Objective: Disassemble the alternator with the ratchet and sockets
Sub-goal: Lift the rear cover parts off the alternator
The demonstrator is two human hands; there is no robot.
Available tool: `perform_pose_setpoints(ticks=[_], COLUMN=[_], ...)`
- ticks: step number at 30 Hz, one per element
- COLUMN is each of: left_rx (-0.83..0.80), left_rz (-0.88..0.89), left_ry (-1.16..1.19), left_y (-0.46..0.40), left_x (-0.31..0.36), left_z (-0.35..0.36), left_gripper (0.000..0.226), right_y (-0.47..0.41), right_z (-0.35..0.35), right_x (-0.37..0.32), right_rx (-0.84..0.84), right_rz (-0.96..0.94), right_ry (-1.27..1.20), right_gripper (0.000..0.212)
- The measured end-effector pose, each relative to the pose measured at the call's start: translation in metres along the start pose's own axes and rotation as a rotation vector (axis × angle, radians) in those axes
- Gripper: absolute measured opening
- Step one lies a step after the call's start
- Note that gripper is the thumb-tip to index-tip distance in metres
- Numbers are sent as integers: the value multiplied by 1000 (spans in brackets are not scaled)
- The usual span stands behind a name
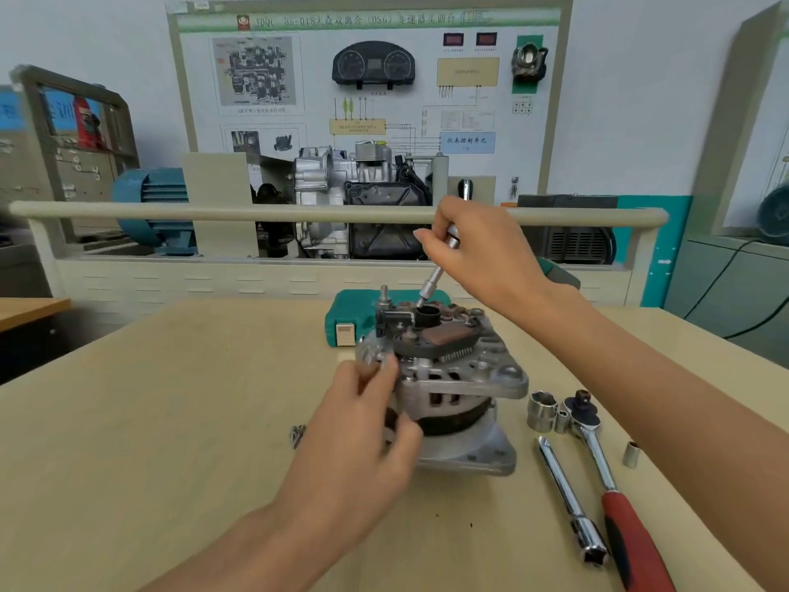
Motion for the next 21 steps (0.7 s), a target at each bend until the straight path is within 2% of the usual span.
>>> perform_pose_setpoints(ticks=[3, 6, 8, 11, 15, 18, 20, 21], left_rx=[-43, 34, 79, 64, 38, 193, 305, 291], left_rz=[73, 151, 218, 237, 253, 340, 271, 198], left_ry=[-159, -454, -548, -511, -424, -289, -173, -77], left_y=[6, 5, 5, 3, 4, -5, -25, -39], left_x=[13, 24, 21, 17, 20, 18, 14, 12], left_z=[9, 15, 24, 31, 25, 1, -24, -35], left_gripper=[59, 52, 50, 55, 46, 33, 28, 24], right_y=[-2, 0, 3, 5, 3, 0, -1, -1], right_z=[2, 3, 2, 1, 1, 4, 6, 7], right_x=[-6, -8, -8, -8, -11, -16, -21, -23], right_rx=[-89, -153, -170, -204, -217, -221, -255, -251], right_rz=[-25, -42, -47, -45, -77, -155, -208, -213], right_ry=[35, 85, 102, 126, 191, 243, 178, 55], right_gripper=[23, 22, 22, 22, 21, 22, 25, 28])
Point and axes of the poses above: each hand's wrist, its own y-axis away from the middle knuckle, its own z-axis out of the palm, x = y × z, the point moved 3 cm from there along -y, towards the middle knuckle, and after that the axes turned 11 degrees about -x, right-handed, at the moved point
